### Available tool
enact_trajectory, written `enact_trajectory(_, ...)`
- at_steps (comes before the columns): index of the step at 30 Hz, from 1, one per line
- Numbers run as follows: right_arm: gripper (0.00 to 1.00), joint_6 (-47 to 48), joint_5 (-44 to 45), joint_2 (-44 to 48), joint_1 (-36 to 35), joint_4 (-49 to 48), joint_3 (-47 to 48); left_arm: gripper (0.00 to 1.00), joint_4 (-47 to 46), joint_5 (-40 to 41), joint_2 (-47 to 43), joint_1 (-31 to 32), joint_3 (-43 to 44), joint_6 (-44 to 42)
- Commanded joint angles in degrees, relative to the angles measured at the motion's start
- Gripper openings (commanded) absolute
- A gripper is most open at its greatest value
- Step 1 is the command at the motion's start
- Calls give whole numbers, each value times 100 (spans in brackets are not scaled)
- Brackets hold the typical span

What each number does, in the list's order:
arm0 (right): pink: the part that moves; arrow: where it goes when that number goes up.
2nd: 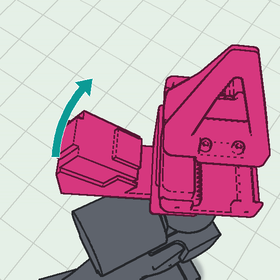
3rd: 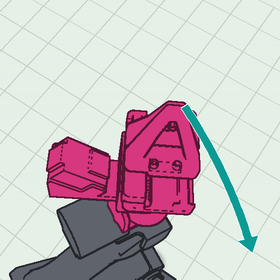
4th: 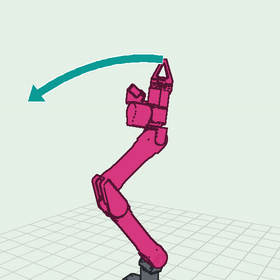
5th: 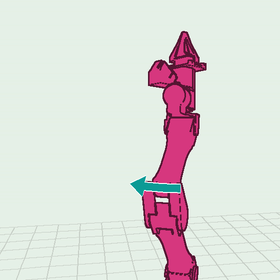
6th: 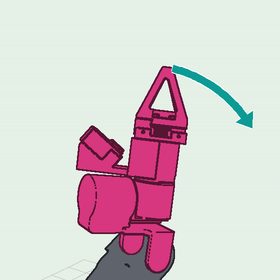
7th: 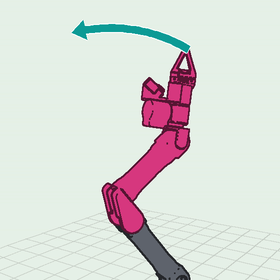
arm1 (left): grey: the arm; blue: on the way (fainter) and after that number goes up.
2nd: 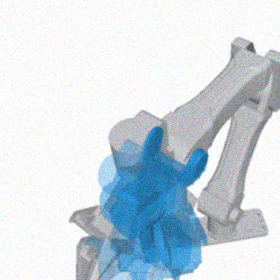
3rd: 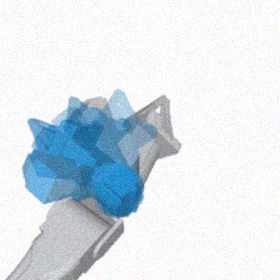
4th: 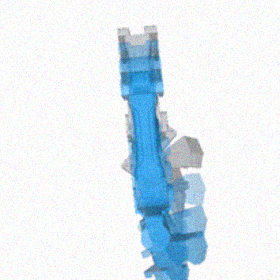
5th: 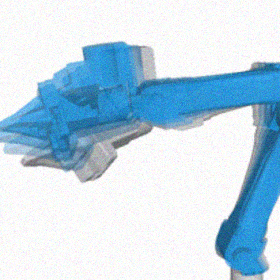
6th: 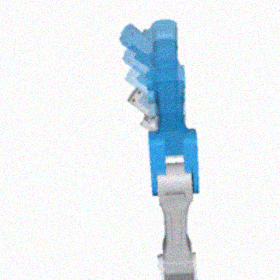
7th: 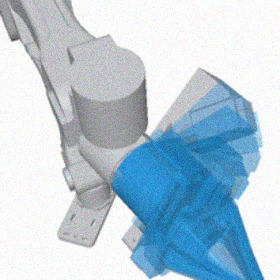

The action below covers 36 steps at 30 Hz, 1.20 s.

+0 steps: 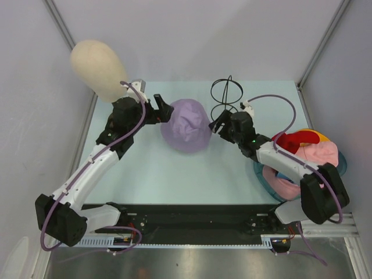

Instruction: Stack the hats

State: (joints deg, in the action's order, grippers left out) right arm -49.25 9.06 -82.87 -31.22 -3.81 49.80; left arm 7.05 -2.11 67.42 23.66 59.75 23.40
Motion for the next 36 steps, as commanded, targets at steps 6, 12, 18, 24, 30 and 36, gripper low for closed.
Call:
enact_trajectory(6,77,855,840,2449,108,2532,924,100,455,588,-352,7,476,-362)
enact_trajectory(12,72,1610,1485,3330,1183,5046,2085,100,674,720,-387,16,582,-880)
enact_trajectory(18,68,2350,10,3189,3853,6094,2526,100,859,704,-343,42,547,-1171)
enact_trajectory(24,66,2746,-1522,3234,5513,5673,1824,100,781,528,-475,42,345,-952)
enact_trajectory(30,69,2956,-2346,2865,5978,4478,1409,100,815,396,-563,42,266,-881)
enact_trajectory(36,77,3921,-2682,1776,6198,4257,2172,100,895,457,-888,42,46,-933)
